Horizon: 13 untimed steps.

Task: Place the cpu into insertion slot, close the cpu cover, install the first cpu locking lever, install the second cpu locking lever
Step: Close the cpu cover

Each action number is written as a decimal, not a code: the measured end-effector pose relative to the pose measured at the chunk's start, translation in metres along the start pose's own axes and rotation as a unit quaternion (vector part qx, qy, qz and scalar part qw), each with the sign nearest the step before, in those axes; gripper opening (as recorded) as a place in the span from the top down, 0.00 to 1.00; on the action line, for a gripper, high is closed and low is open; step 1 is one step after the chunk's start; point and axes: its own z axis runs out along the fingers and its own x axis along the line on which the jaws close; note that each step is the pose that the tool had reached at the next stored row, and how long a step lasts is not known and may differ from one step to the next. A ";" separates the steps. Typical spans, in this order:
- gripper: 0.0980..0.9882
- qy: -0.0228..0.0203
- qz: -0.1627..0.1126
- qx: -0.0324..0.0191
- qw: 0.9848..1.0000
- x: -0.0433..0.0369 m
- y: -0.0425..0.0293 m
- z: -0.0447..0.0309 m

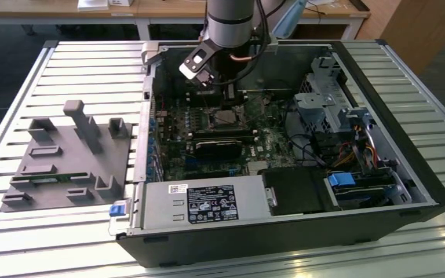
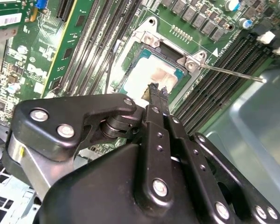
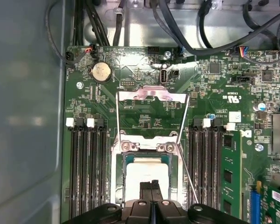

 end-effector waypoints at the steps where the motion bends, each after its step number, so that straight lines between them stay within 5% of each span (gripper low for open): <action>1: 0.99 0.000 0.000 0.001 1.000 0.0000 0.0001 -0.0018; 13: 0.99 0.000 0.000 0.006 1.000 0.0001 0.0006 -0.0169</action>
